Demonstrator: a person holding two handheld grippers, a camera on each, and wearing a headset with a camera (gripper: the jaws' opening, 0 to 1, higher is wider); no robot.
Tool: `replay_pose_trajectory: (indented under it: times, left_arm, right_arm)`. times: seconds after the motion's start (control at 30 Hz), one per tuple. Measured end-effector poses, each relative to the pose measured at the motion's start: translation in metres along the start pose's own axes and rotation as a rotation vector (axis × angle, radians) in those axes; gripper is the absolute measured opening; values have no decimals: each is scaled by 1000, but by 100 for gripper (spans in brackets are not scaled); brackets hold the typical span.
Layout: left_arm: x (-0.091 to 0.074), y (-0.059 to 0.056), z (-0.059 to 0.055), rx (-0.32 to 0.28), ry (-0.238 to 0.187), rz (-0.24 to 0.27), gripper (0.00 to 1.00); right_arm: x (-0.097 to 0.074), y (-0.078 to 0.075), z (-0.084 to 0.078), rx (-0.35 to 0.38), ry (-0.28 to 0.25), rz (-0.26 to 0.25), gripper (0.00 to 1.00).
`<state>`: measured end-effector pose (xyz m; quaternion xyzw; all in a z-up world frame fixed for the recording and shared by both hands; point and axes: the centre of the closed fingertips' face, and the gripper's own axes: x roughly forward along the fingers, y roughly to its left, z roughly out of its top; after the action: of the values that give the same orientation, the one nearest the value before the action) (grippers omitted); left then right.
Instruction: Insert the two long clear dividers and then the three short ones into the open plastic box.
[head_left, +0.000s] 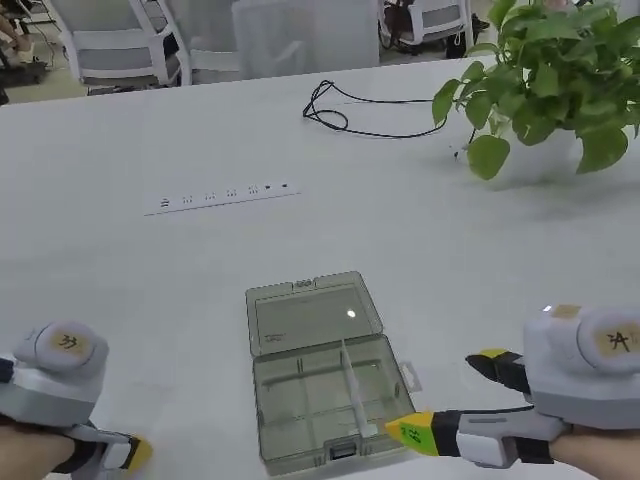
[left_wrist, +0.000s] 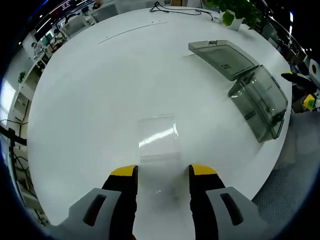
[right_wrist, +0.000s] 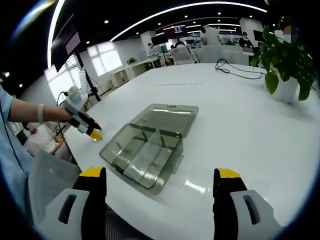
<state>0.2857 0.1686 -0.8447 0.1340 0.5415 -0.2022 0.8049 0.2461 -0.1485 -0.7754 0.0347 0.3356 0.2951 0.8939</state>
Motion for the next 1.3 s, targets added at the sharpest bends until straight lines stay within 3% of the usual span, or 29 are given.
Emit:
replay_pose_trajectory:
  times: [0.17, 0.67, 1.07, 1.3]
  left_arm:
    - [0, 0, 1, -1, -2, 0, 33]
    - [0, 5, 0, -41, -31, -16, 30]
    - [-1, 3, 1, -54, -47, -25, 30]
    - [-7, 1, 1, -73, -80, -31, 30]
  right_arm:
    - [1, 1, 0, 3, 4, 3, 87]
    - [5, 8, -4, -6, 30, 19, 84]
    - [5, 11, -5, -3, 34, 22, 83]
    - [7, 14, -5, 9, 36, 30, 83]
